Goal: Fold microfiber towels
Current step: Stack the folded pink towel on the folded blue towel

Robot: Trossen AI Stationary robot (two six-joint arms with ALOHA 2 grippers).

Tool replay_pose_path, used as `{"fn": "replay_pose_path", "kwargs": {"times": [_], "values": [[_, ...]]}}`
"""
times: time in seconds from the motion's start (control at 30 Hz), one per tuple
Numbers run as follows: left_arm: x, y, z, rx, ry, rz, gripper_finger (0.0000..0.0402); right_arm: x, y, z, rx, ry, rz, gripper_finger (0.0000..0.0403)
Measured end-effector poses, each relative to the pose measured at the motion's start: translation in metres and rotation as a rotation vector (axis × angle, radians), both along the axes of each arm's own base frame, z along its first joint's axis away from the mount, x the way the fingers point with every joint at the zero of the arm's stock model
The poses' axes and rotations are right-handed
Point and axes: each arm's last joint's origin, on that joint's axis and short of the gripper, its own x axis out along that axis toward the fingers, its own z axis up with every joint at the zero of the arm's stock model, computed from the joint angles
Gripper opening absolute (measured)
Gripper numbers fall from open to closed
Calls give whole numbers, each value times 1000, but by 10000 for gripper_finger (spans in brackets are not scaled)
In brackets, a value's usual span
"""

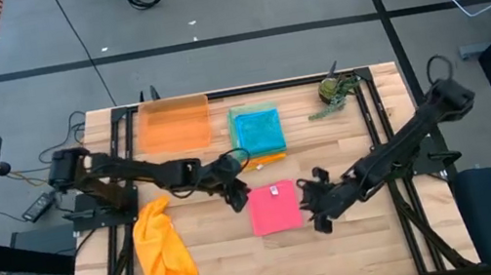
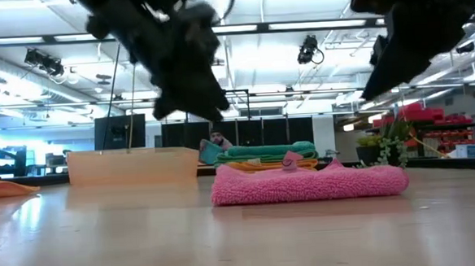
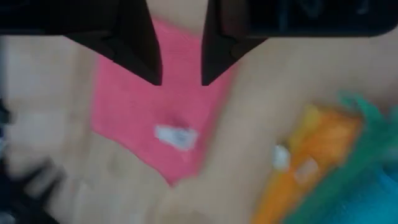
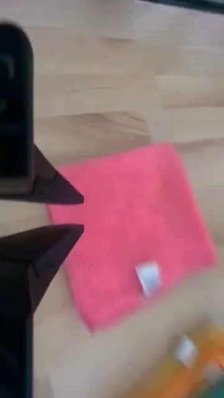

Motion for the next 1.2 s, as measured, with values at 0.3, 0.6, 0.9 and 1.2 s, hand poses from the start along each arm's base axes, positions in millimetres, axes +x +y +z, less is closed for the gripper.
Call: {"fn": "replay_pose_path", "kwargs": {"times": [0.3, 0.6, 0.9, 1.2], "values": [[-31, -39, 14, -4, 33, 125, 239, -50, -35, -14, 174, -217, -300, 201], [-53, -38, -39, -218, -243, 383, 297, -73, -52, -61, 397, -300, -509, 263], [-43, -40, -77, -211, -164, 423, 296, -59, -56, -79, 407, -262, -596, 267], [-19, -45, -91, -172, -150, 411, 295, -41, -55, -90, 426, -245, -611, 267]]}}
